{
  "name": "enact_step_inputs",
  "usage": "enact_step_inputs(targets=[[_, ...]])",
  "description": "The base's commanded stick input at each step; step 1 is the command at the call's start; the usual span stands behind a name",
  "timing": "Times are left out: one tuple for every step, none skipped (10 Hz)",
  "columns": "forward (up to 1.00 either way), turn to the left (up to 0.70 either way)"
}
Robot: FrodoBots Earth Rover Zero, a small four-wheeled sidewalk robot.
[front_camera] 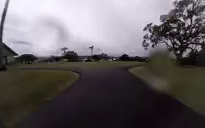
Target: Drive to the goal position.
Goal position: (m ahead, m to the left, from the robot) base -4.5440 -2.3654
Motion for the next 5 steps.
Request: enact_step_inputs(targets=[[0.85,0.00],[0.85,0.00],[0.85,-0.20],[0.85,-0.34],[0.85,-0.34]])
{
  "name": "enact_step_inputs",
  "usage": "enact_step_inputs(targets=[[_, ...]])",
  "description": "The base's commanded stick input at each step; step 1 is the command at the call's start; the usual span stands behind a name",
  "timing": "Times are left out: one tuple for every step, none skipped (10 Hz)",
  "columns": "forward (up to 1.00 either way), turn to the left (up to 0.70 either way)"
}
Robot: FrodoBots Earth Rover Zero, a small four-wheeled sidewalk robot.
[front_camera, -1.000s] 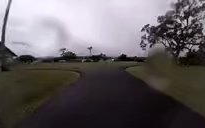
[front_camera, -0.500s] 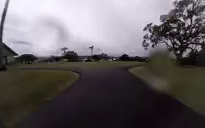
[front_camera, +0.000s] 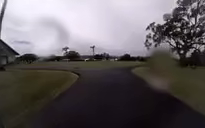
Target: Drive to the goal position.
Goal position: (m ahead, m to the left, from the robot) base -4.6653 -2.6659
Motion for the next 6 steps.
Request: enact_step_inputs(targets=[[0.85,-0.34],[0.85,-0.21],[0.85,-0.02],[0.85,0.00],[0.85,0.00],[0.85,0.00]])
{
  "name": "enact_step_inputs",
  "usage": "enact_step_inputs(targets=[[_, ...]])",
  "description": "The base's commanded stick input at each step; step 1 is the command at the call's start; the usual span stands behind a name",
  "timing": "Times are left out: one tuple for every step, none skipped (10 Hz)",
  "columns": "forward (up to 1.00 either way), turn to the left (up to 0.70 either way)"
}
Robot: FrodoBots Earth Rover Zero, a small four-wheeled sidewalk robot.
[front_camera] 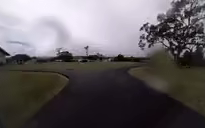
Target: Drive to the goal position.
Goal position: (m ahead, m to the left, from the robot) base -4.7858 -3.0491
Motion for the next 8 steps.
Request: enact_step_inputs(targets=[[0.85,0.00],[0.85,0.00],[0.85,-0.26],[0.85,-0.34],[0.85,-0.34],[0.85,-0.34],[0.85,-0.34],[0.85,-0.34]])
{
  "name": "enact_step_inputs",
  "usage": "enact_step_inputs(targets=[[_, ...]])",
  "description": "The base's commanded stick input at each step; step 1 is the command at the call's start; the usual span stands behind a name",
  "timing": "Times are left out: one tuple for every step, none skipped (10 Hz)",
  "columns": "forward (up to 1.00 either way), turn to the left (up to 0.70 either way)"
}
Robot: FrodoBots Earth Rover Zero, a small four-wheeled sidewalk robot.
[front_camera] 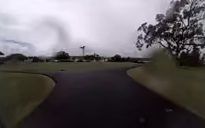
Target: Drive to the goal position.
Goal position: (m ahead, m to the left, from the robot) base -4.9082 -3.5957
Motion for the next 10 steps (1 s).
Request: enact_step_inputs(targets=[[0.85,-0.34],[0.85,-0.34],[0.85,-0.23],[0.85,0.00],[0.85,0.00],[0.85,0.00],[0.85,0.00],[0.85,0.00],[0.85,0.00],[0.85,0.00]])
